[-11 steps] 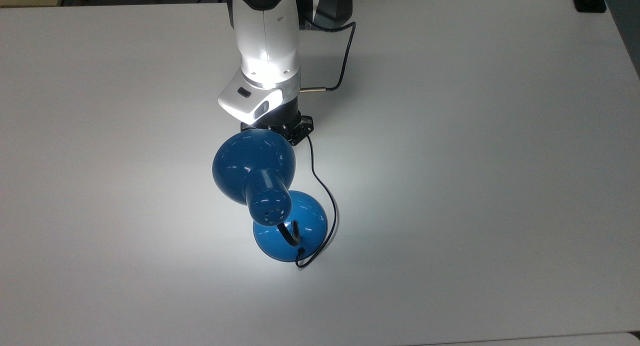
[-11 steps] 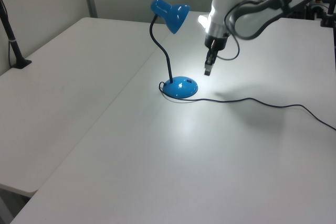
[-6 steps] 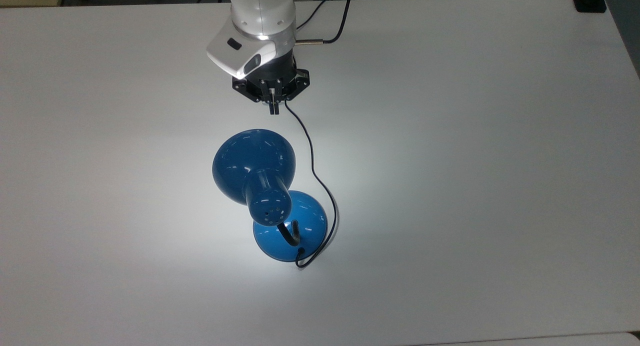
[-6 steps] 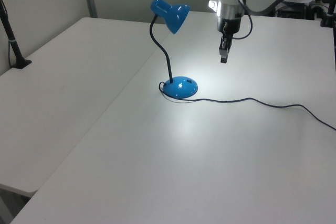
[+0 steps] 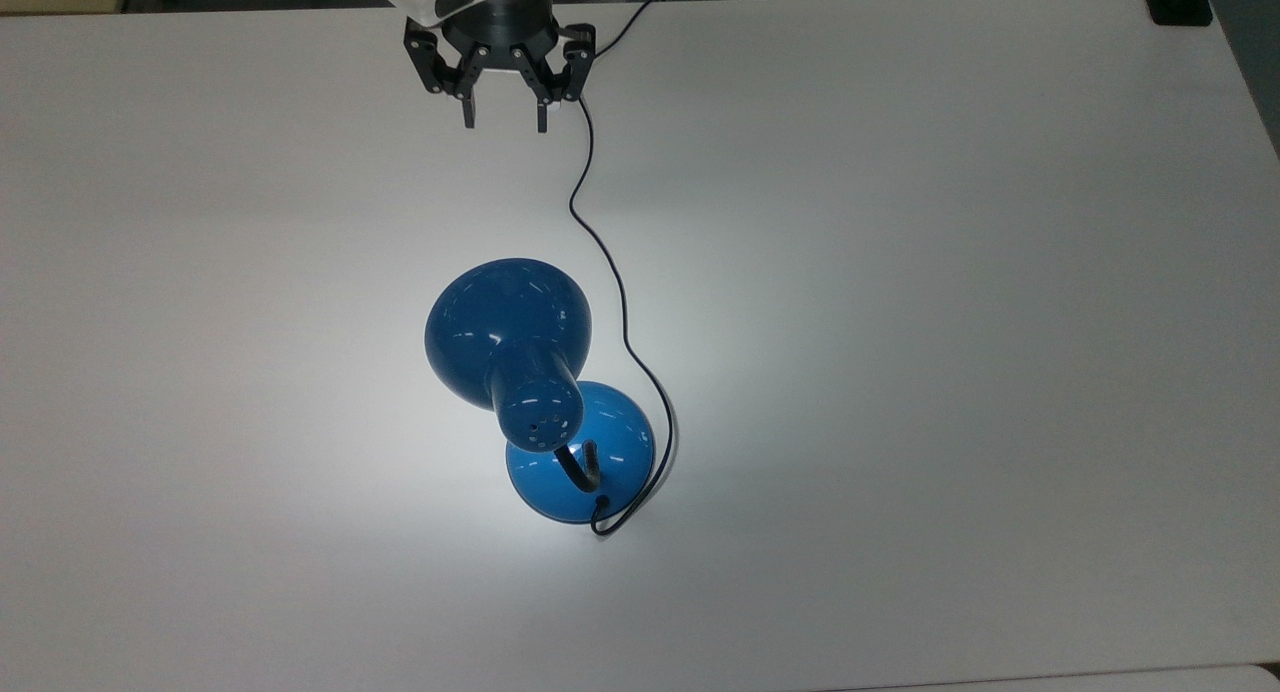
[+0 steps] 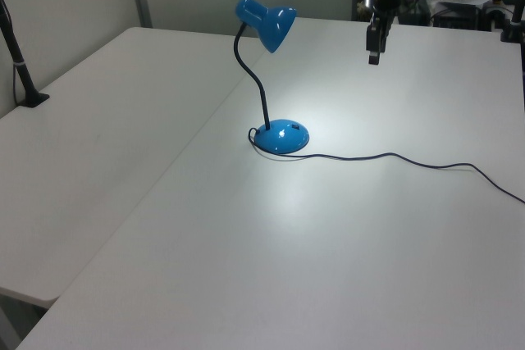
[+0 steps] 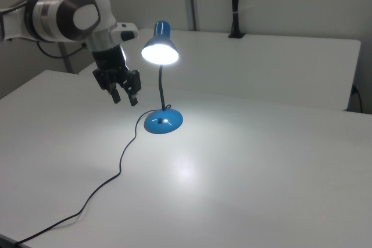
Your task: Turn on the lamp
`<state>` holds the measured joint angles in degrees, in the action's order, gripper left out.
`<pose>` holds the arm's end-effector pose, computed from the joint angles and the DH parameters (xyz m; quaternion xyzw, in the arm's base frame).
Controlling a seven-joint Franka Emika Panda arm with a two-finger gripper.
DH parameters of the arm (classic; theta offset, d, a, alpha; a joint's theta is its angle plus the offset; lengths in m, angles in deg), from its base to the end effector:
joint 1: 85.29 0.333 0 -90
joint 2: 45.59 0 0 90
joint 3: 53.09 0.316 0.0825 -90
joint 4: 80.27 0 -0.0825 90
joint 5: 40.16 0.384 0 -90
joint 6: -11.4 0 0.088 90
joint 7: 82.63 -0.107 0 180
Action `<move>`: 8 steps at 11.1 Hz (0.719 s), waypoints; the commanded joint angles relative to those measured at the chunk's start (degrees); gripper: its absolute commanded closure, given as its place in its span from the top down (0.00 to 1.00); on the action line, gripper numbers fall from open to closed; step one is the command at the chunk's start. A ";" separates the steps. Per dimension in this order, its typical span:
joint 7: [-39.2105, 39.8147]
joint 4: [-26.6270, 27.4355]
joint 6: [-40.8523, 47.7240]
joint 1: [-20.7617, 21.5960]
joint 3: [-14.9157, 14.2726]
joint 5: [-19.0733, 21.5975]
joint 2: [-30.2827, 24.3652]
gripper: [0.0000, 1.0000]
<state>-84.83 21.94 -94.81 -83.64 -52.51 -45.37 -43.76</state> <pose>0.5770 0.0153 0.5298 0.9988 0.0121 0.0206 0.0430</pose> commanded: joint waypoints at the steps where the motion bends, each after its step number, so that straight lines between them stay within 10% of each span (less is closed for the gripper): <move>1: -1.31 -3.24 6.51 -0.24 -0.66 -1.12 -1.03 1.00; 8: -0.96 -6.23 9.08 -0.59 -2.25 -1.03 -1.92 1.00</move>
